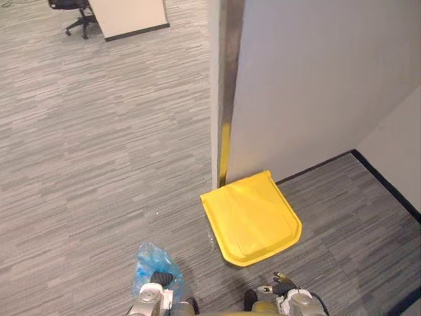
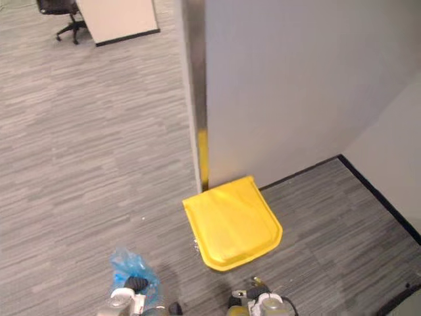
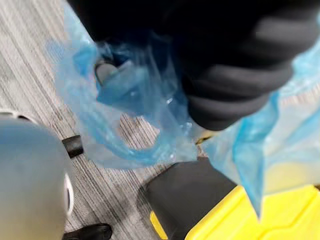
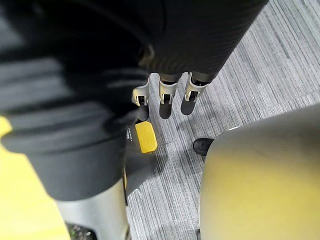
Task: Gather rubbish on tea table into small bin, then transfer packed bag to large trash can.
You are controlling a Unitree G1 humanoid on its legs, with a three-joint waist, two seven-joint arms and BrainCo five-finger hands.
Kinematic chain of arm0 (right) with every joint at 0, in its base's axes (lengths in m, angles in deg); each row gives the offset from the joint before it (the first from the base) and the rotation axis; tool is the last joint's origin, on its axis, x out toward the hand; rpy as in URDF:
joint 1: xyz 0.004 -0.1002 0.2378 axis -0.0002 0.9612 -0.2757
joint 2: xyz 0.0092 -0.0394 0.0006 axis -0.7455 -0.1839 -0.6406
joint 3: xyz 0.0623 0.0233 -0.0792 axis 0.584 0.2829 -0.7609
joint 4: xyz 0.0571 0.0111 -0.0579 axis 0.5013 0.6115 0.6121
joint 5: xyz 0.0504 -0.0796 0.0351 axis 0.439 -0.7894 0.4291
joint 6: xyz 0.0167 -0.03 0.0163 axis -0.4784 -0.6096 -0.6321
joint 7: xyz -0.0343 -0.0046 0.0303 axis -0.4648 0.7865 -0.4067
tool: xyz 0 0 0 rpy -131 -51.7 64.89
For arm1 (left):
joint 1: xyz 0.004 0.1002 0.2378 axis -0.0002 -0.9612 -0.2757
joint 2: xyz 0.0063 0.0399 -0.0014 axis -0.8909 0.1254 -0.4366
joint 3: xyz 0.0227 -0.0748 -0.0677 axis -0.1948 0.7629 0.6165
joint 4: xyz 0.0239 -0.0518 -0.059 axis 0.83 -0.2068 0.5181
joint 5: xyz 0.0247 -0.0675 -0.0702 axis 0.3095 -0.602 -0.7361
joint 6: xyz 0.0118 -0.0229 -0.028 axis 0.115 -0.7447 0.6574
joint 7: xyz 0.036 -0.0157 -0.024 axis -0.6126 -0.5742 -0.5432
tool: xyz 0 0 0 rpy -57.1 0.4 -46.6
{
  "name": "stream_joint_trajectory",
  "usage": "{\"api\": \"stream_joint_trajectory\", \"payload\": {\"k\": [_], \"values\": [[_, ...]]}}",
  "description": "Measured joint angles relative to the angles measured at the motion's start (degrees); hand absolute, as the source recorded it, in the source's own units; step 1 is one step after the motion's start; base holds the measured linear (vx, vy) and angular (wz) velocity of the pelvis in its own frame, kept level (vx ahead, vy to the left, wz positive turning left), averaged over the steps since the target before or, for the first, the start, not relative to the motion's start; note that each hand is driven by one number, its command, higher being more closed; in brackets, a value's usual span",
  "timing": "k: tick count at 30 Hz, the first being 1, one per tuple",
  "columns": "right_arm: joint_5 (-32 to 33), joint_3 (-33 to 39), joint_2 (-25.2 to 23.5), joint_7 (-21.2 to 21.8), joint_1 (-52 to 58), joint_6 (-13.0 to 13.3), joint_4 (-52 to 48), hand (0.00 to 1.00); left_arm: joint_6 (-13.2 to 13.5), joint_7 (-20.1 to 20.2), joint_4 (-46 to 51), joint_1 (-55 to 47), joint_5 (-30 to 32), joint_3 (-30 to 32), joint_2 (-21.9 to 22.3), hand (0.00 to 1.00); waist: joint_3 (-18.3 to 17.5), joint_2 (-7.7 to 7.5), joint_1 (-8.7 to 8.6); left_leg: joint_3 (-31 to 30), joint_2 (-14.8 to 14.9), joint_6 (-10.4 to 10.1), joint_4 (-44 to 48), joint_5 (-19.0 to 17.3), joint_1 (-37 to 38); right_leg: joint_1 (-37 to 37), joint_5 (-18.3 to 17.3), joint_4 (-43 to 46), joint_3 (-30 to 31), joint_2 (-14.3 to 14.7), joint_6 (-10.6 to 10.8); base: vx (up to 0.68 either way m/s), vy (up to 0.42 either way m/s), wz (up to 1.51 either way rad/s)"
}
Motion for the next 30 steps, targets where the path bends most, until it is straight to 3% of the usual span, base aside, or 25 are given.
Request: {"api": "stream_joint_trajectory", "payload": {"k": [8,11,14,15,16,17,19,20,23,25,27,30], "values": [[-0.2,-0.5,0.4,0.0,-0.4,0.4,0.5,0.00,0.1,0.1,0.0,0.3,0.0,0.0,0.7,1.00,-0.4,0.50,-0.14,2.5,0.0,0.0,0.0,0.0,1.0,-1.8,3.5,-0.9,4.6,0.4,1.2,0.02,0.007,-0.39],[-0.1,-1.4,0.6,0.1,-1.2,0.4,0.6,0.00,0.0,0.2,0.0,0.1,0.0,-0.2,0.8,1.00,-0.2,0.76,-0.12,2.6,0.8,0.2,2.1,-0.1,1.0,-5.8,2.8,7.4,4.9,1.0,1.7,-0.03,0.006,-0.32],[-0.1,-1.5,1.8,0.2,-2.2,1.2,0.3,0.00,0.1,0.3,0.0,0.7,-0.1,-1.3,1.2,1.00,1.2,1.33,-1.07,1.9,0.9,2.5,2.7,-2.7,5.0,-11.5,-0.2,26.0,0.4,0.0,4.0,-0.06,0.004,-0.03],[-0.2,-1.7,2.3,0.2,-2.8,1.5,0.0,0.00,0.3,0.3,0.1,1.4,-0.1,-1.6,0.9,1.00,1.9,2.23,-1.25,-0.2,1.0,2.5,2.5,-5.7,5.9,-14.8,-4.5,29.2,-2.8,-0.5,3.5,-0.03,0.011,-0.02],[-0.4,-2.0,1.8,0.1,-3.5,1.5,0.3,0.00,0.4,0.2,-0.2,2.1,0.0,-1.6,0.2,1.00,2.8,-0.05,-0.73,-0.4,-0.2,2.7,3.1,-7.4,6.3,-16.9,-4.8,27.5,-3.7,-1.9,3.4,-0.07,-0.012,0.01],[-0.1,-2.0,1.5,0.4,-3.8,1.5,0.5,0.00,0.4,0.1,-0.5,2.1,0.0,-1.5,-0.3,1.00,3.3,-0.78,-0.65,-0.5,-0.4,2.7,4.1,-8.1,6.0,-17.8,-3.6,24.4,-4.2,-2.1,3.3,-0.04,-0.053,-0.03],[-0.3,-1.9,1.6,0.5,-3.8,1.5,-0.3,0.00,0.1,0.1,-2.3,1.7,0.0,-1.5,-1.1,1.00,4.3,-2.01,-0.80,-1.2,-0.7,1.6,6.9,-9.8,5.5,-17.3,5.6,11.4,-6.2,-2.8,3.4,0.02,-0.090,0.13],[-0.4,-1.9,1.9,0.4,-3.7,1.5,-0.4,0.00,0.0,0.1,-2.4,1.6,0.0,-1.5,-0.7,1.00,4.6,-2.34,-0.81,-1.6,-0.5,1.0,7.7,-10.4,5.9,-16.3,7.6,11.1,-7.5,-3.1,2.6,0.11,-0.107,0.14],[-1.3,-1.7,2.5,0.2,-3.7,1.4,-1.0,0.00,0.1,0.1,-2.2,2.3,0.0,-1.4,0.9,1.00,5.6,-0.51,-0.74,-2.1,1.2,-0.1,8.9,-11.3,5.7,-16.1,6.9,12.8,-10.1,-2.6,1.1,0.10,-0.106,0.19],[-2.3,-1.7,2.4,0.1,-3.6,1.4,-1.1,0.00,0.1,0.1,-2.2,2.5,0.1,-0.7,0.9,1.00,5.6,-0.60,-0.52,-3.2,1.9,-0.7,9.7,-12.0,6.1,-16.2,5.2,16.4,-11.1,-2.5,-1.0,0.07,-0.076,0.28],[-2.4,-1.8,2.5,0.2,-3.4,1.4,-1.4,0.00,0.1,0.2,-2.1,2.5,0.5,0.5,1.0,1.00,5.5,-0.53,-0.33,-4.1,2.5,-1.1,10.4,-13.1,7.0,-16.2,2.6,19.9,-11.8,-2.9,-1.1,0.05,-0.062,0.25],[-3.0,-1.9,2.6,0.5,-3.1,1.2,-1.9,0.00,0.1,0.2,-2.1,2.4,1.3,0.6,0.9,1.00,5.4,-0.39,-0.06,-4.5,2.8,-1.1,10.5,-13.2,6.8,-16.2,2.2,20.4,-12.4,-3.1,-1.4,0.05,-0.026,0.13]]}}
